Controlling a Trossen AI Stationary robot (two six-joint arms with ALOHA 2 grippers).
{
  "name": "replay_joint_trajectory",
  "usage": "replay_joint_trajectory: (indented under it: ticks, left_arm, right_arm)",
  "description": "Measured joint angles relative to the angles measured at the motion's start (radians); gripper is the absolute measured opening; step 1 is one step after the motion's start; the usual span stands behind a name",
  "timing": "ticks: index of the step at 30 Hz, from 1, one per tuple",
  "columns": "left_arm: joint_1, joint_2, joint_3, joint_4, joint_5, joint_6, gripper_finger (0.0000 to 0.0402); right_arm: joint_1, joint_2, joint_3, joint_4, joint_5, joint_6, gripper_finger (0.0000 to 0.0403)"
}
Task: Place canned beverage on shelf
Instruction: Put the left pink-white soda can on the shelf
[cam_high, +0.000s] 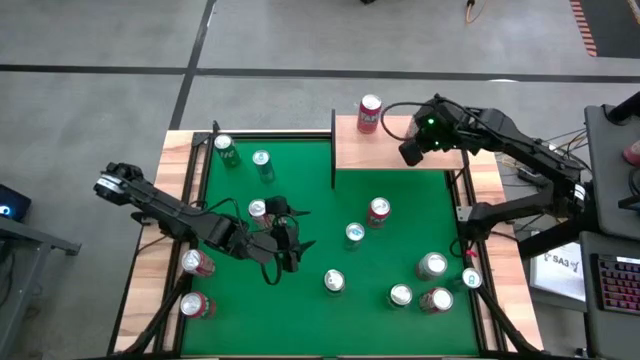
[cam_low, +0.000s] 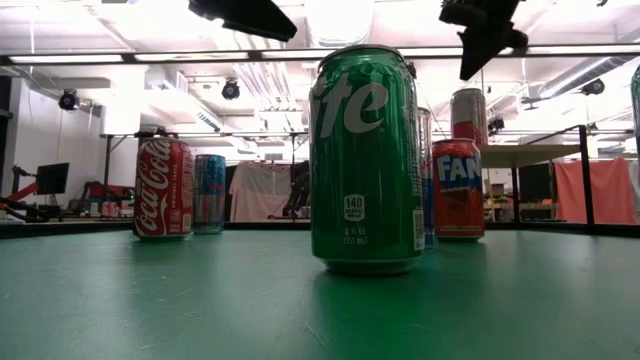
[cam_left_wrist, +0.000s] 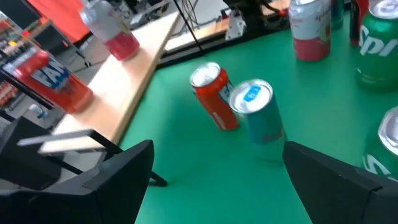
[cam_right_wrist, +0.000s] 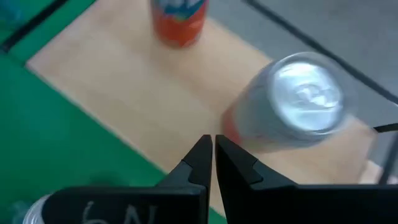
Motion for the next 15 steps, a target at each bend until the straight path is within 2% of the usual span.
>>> replay_joint_trajectory:
  ticks: [7,15]
  left_arm:
    - [0.0,-0.064,-0.027,0.018,0.0,0.033,0.0341]
    - [0.0,-0.161,-0.177,0.166,0.034,0.059,0.0341]
  right_arm:
    - [-0.013,0.003,0.059,0.006,0.217,0.01,0.0012]
    - [-0.105,0.007,0.056,-0.012,0.236,0.008,0.0012]
